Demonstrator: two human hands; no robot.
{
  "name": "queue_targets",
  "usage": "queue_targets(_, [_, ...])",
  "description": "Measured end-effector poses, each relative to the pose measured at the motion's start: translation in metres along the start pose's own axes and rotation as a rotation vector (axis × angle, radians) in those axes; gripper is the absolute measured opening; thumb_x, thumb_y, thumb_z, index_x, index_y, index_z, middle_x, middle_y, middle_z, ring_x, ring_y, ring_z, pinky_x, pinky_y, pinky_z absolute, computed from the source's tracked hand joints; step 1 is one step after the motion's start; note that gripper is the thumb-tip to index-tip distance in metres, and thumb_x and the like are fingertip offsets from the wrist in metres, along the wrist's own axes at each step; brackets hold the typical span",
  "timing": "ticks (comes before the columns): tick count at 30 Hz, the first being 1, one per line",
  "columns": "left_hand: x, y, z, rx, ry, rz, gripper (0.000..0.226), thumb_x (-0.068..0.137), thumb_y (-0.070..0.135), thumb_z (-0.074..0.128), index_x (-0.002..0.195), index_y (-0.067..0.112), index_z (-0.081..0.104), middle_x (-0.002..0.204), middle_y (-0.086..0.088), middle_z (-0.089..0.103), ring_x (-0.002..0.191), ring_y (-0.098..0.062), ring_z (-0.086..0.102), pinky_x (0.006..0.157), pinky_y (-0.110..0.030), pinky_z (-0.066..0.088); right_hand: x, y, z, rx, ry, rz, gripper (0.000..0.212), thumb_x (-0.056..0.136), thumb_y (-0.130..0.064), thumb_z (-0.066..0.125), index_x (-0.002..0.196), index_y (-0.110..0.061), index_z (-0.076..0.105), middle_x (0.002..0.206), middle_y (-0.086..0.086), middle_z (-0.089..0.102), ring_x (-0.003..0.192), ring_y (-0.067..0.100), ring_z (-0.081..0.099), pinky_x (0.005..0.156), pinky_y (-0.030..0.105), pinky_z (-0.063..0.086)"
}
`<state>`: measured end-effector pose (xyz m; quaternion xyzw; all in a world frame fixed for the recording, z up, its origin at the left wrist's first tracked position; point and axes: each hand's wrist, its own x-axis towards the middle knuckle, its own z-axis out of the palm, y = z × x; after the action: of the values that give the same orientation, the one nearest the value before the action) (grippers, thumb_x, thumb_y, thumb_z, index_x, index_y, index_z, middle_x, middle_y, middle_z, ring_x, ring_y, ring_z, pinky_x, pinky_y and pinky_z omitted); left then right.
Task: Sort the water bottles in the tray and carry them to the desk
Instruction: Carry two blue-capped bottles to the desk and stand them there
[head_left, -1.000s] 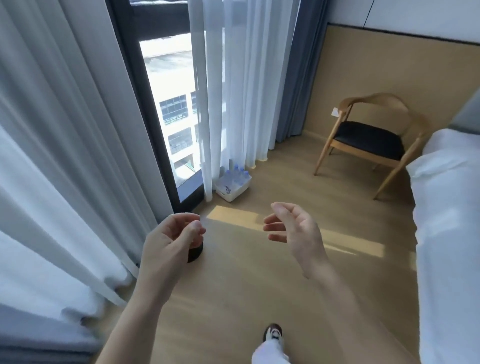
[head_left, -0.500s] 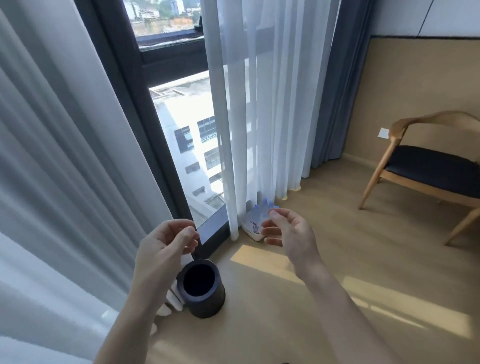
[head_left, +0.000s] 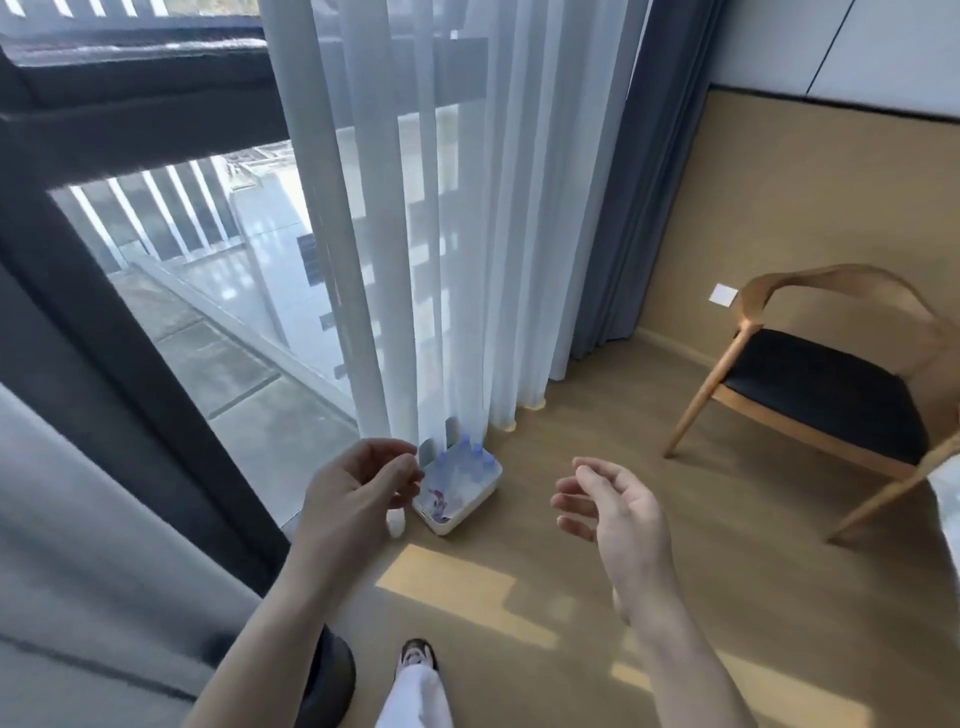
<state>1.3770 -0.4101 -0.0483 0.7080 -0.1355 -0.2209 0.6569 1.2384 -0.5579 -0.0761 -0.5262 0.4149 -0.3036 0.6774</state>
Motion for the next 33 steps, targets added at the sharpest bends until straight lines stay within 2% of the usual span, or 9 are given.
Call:
queue_targets(5, [0.108,-0.002,0.023,-0.056,-0.008,-0.031,0.012,0.086,-0.001,0.056,0.085,0.005,0.067,0.07,-0.012,0.064,0.06,-0.018,0.057,0.069,-0.032,0.05,0.089,-0.003,0.017,-0.047,0.1,0.014,0.011,0.092,-0.007,0.052,0.096,-0.007,0.062,0.074,0.007,0.065,0.065,0.017,0.062,0.062,0.032,0.051])
queue_targets(12, [0.253,0.012,0.054,0.029,-0.107,-0.061,0.014,0.086,0.005,0.059,0.081,0.015,0.067,0.068,-0.004,0.068,0.058,-0.015,0.06,0.075,-0.034,0.054,0.206,-0.045,0.07,-0.129,0.136,0.005,0.01,0.091,-0.006,0.053,0.093,-0.01,0.062,0.074,0.005,0.065,0.066,0.015,0.062,0.06,0.027,0.051])
queue_targets(15, [0.293,0.015,0.063,0.058,-0.141,-0.069,0.015,0.086,0.004,0.057,0.082,0.014,0.066,0.071,-0.006,0.066,0.055,-0.01,0.059,0.075,-0.033,0.055,0.245,-0.046,0.088,-0.139,0.138,0.038,0.01,0.091,-0.007,0.053,0.093,-0.012,0.062,0.076,0.005,0.065,0.069,0.016,0.062,0.066,0.032,0.052])
queue_targets(17, [0.312,0.014,0.063,0.071,-0.133,-0.093,0.015,0.086,0.004,0.057,0.081,0.015,0.067,0.071,-0.006,0.066,0.059,-0.014,0.059,0.076,-0.035,0.055,0.263,-0.041,0.099,-0.154,0.128,0.08,0.011,0.091,-0.007,0.053,0.093,-0.012,0.062,0.076,0.005,0.065,0.069,0.016,0.063,0.066,0.032,0.052])
queue_targets(21, [0.348,0.011,0.068,0.107,-0.113,-0.114,0.014,0.083,0.01,0.059,0.081,0.02,0.068,0.066,0.003,0.07,0.066,-0.016,0.064,0.078,-0.035,0.056,0.306,-0.039,0.118,-0.158,0.077,0.154,0.013,0.091,-0.006,0.051,0.091,-0.013,0.062,0.076,0.005,0.065,0.067,0.016,0.062,0.065,0.032,0.052])
queue_targets(25, [0.38,0.013,0.073,0.108,-0.004,-0.124,0.012,0.083,0.01,0.061,0.081,0.019,0.069,0.067,0.003,0.071,0.065,-0.017,0.064,0.075,-0.033,0.056,0.356,-0.04,0.135,-0.192,-0.041,0.181,0.012,0.091,-0.01,0.052,0.096,-0.012,0.063,0.081,0.006,0.067,0.073,0.017,0.065,0.071,0.037,0.055])
queue_targets(28, [0.395,0.004,0.078,0.142,0.093,-0.156,0.011,0.084,0.012,0.061,0.082,0.019,0.069,0.067,0.002,0.071,0.061,-0.011,0.065,0.071,-0.027,0.056,0.394,-0.033,0.144,-0.24,-0.136,0.221,0.014,0.091,-0.011,0.052,0.101,-0.009,0.062,0.08,0.005,0.067,0.073,0.017,0.065,0.075,0.039,0.056])
queue_targets(30, [0.402,-0.004,0.083,0.158,0.173,-0.187,0.012,0.086,0.011,0.06,0.083,0.019,0.068,0.067,0.002,0.071,0.057,-0.005,0.064,0.068,-0.024,0.056,0.419,-0.026,0.148,-0.269,-0.222,0.266,0.015,0.091,-0.009,0.052,0.103,-0.007,0.061,0.08,0.006,0.066,0.072,0.018,0.063,0.073,0.038,0.055])
queue_targets(33, [0.41,-0.016,0.103,0.142,0.316,-0.264,0.012,0.088,0.01,0.057,0.09,0.014,0.068,0.077,-0.002,0.071,0.063,-0.011,0.064,0.068,-0.023,0.054,0.459,-0.016,0.15,-0.318,-0.353,0.342,0.013,0.091,-0.007,0.052,0.1,-0.007,0.061,0.079,0.008,0.065,0.069,0.019,0.062,0.067,0.034,0.053])
